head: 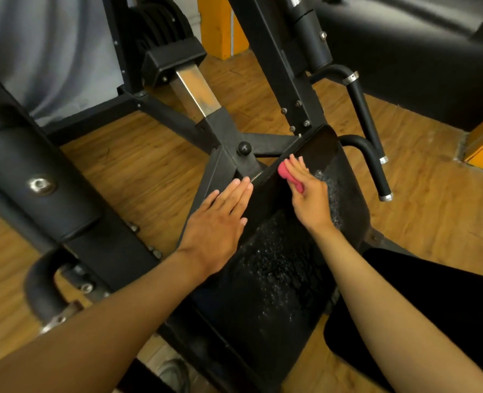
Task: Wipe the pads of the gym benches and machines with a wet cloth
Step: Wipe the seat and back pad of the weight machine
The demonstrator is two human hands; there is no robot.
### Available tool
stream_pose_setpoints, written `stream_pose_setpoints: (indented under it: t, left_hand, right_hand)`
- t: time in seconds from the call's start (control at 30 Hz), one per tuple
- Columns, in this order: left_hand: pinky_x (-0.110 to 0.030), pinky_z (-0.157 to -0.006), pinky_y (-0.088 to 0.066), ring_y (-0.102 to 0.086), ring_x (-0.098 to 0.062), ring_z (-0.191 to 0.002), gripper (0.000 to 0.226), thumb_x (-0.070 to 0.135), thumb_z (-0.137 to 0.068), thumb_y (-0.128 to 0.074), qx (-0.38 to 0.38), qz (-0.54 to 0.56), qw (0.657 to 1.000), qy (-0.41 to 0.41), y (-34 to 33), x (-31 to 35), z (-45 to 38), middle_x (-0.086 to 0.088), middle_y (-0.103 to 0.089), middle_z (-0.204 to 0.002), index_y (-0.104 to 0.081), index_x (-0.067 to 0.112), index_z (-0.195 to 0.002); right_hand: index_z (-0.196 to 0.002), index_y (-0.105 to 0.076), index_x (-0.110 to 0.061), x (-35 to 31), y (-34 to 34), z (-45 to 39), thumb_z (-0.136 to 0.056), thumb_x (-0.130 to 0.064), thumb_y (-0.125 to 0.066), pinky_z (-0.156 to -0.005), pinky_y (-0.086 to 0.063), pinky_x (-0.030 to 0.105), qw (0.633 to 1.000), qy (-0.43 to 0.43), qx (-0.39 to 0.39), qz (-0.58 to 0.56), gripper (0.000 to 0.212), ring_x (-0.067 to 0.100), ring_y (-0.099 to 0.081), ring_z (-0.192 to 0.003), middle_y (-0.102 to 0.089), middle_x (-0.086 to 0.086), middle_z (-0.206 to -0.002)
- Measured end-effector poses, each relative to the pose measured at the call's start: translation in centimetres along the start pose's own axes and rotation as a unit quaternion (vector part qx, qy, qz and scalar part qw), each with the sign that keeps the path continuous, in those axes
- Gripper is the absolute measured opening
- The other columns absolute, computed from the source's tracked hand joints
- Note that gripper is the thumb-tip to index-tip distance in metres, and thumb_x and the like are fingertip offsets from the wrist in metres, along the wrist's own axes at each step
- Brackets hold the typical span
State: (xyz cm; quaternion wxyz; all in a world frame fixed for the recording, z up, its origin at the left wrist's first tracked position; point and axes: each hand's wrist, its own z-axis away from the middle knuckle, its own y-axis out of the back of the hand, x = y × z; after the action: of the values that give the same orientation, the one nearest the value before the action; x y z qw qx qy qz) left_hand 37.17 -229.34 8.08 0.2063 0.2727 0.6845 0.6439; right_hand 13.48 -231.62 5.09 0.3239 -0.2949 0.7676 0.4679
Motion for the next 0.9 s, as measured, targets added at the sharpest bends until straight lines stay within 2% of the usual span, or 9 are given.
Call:
stream_pose_setpoints:
  t: [0.07, 0.13, 0.27, 0.43, 0.5, 0.57, 0.63, 0.8, 0.9]
  left_hand:
    - [-0.036, -0.129, -0.004, 0.017, -0.012, -0.156, 0.063, 0.039, -0.109, -0.013, -0.012, -0.015, 1.0, 0.009, 0.3, -0.4, 1.6, 0.004, 0.02, -0.17, 0.015, 0.018, -0.162]
    - [-0.037, -0.129, -0.005, 0.017, -0.012, -0.156, 0.064, 0.041, -0.108, -0.01, -0.018, -0.045, 0.999, 0.011, 0.7, -0.8, 2.7, 0.003, 0.02, -0.17, 0.016, 0.018, -0.162]
    - [-0.036, -0.129, -0.001, 0.018, -0.011, -0.156, 0.063, 0.041, -0.108, -0.008, -0.037, -0.036, 0.998, 0.043, 1.5, -1.9, 4.4, 0.005, 0.018, -0.17, 0.012, 0.019, -0.163]
    - [-0.036, -0.129, 0.001, 0.018, -0.011, -0.156, 0.059, 0.039, -0.111, -0.011, -0.069, 0.003, 0.997, 0.017, 2.0, -2.7, 4.5, 0.006, 0.013, -0.171, 0.007, 0.019, -0.164]
    - [-0.036, -0.128, 0.003, 0.017, -0.012, -0.156, 0.059, 0.039, -0.112, -0.014, -0.078, 0.005, 0.997, -0.009, 2.3, -3.3, 4.3, 0.006, 0.012, -0.172, 0.005, 0.02, -0.164]
    - [-0.035, -0.128, 0.003, 0.017, -0.012, -0.156, 0.058, 0.038, -0.112, -0.015, -0.087, 0.005, 0.996, -0.033, 2.5, -4.0, 4.1, 0.006, 0.01, -0.172, 0.004, 0.02, -0.164]
    - [-0.035, -0.127, 0.003, 0.016, -0.013, -0.157, 0.058, 0.037, -0.112, -0.016, -0.089, 0.02, 0.995, -0.046, 2.6, -4.4, 4.1, 0.006, 0.008, -0.172, 0.002, 0.02, -0.164]
    - [-0.032, -0.125, 0.005, 0.018, -0.015, -0.156, 0.057, 0.035, -0.113, -0.016, -0.103, 0.034, 0.992, -0.063, 2.9, -4.8, 3.9, 0.007, 0.008, -0.172, 0.001, 0.02, -0.165]
    - [-0.035, -0.126, 0.002, 0.017, -0.015, -0.157, 0.056, 0.034, -0.113, -0.018, -0.102, 0.047, 0.991, -0.069, 3.0, -5.0, 3.8, 0.007, 0.007, -0.172, -0.001, 0.02, -0.165]
  right_hand:
    - [-0.144, -0.054, -0.012, -1.2, -0.9, 0.0, -0.099, 0.004, -0.058, -0.124, -0.025, 0.028, 0.999, -0.034, 0.035, 0.002, 0.049, 0.014, -0.028, -0.15, -0.045, 0.006, -0.156]
    - [-0.146, -0.052, -0.013, -3.0, -2.6, 2.3, -0.099, 0.001, -0.058, -0.124, -0.025, 0.031, 0.999, -0.024, 0.043, 0.02, 0.049, 0.012, -0.027, -0.15, -0.044, 0.003, -0.156]
    - [-0.149, -0.049, -0.012, -5.2, -4.8, 10.2, -0.096, 0.006, -0.062, -0.126, -0.025, 0.04, 0.994, 0.093, -0.032, 0.047, 0.057, 0.014, -0.026, -0.153, -0.04, -0.001, -0.159]
    - [-0.146, -0.05, 0.0, -5.7, -6.0, 15.3, -0.095, 0.008, -0.061, -0.124, -0.029, 0.047, 0.959, 0.255, -0.102, 0.076, 0.053, 0.029, -0.033, -0.151, -0.044, 0.012, -0.157]
    - [-0.147, -0.049, -0.002, -5.1, -5.9, 14.4, -0.095, 0.011, -0.061, -0.123, -0.03, 0.05, 0.968, 0.228, -0.073, 0.073, 0.056, 0.029, -0.032, -0.152, -0.042, 0.012, -0.158]
    - [-0.15, -0.046, -0.005, -5.3, -6.2, 14.0, -0.097, 0.01, -0.06, -0.123, -0.029, 0.049, 0.989, 0.135, -0.028, 0.049, 0.057, 0.025, -0.027, -0.154, -0.039, 0.009, -0.161]
    - [-0.151, -0.044, -0.006, -6.9, -7.4, 15.1, -0.099, 0.004, -0.058, -0.125, -0.026, 0.045, 0.995, 0.096, 0.0, 0.039, 0.054, 0.023, -0.025, -0.154, -0.038, 0.008, -0.161]
    - [-0.146, -0.049, 0.002, -7.4, -8.4, 18.6, -0.099, 0.004, -0.056, -0.124, -0.029, 0.049, 0.958, 0.269, -0.076, 0.069, 0.047, 0.031, -0.033, -0.151, -0.044, 0.015, -0.156]
    - [-0.145, -0.05, 0.001, -5.8, -7.5, 19.7, -0.099, 0.003, -0.057, -0.123, -0.031, 0.049, 0.935, 0.325, -0.112, 0.094, 0.046, 0.032, -0.035, -0.15, -0.045, 0.015, -0.155]
